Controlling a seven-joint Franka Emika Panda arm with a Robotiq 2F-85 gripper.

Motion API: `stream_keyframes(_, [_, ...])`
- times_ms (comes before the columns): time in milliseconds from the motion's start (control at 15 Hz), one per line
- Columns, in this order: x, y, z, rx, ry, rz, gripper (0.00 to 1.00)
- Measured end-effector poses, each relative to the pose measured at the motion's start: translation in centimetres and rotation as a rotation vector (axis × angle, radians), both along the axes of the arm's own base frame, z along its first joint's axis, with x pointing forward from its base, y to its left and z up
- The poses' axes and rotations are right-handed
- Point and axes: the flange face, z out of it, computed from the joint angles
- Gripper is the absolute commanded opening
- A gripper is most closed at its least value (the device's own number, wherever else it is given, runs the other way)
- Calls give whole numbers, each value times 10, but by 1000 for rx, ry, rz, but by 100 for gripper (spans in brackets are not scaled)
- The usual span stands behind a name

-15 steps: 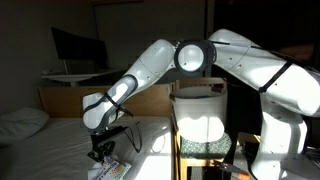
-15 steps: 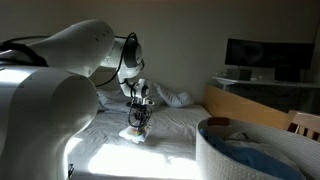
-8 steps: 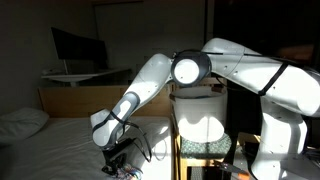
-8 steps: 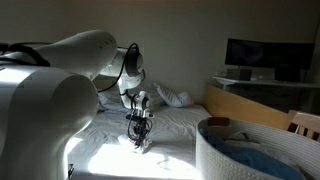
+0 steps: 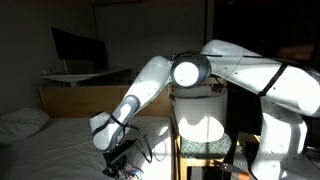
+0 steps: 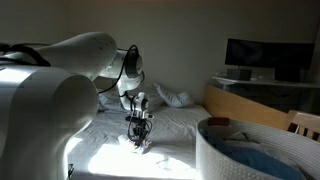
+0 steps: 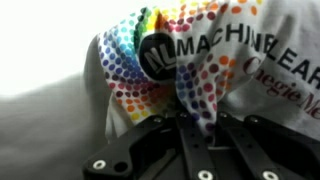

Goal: Take the white and the blue cloths out of the basket and put them on the bed

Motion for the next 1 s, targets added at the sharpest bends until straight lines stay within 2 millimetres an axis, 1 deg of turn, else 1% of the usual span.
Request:
stream_keyframes(133, [1, 1, 1, 2, -3, 0, 17])
stream_keyframes(200, [1, 1, 1, 2, -3, 0, 10])
stream_keyframes(267, [1, 1, 1, 2, -3, 0, 24])
stream_keyframes(333, [1, 1, 2, 2, -4, 0, 44])
stream_keyframes(600, [2, 3, 4, 1, 2, 5, 66])
stream_keyframes(733, [1, 3, 9, -35, 48, 31, 80])
stream_keyframes(800, [2, 3, 14, -55, 75, 49, 87])
stream_keyframes(933, [7, 2, 33, -95, 105, 82, 98])
stream_keyframes(1000, [11, 2, 46, -111, 104, 94, 100])
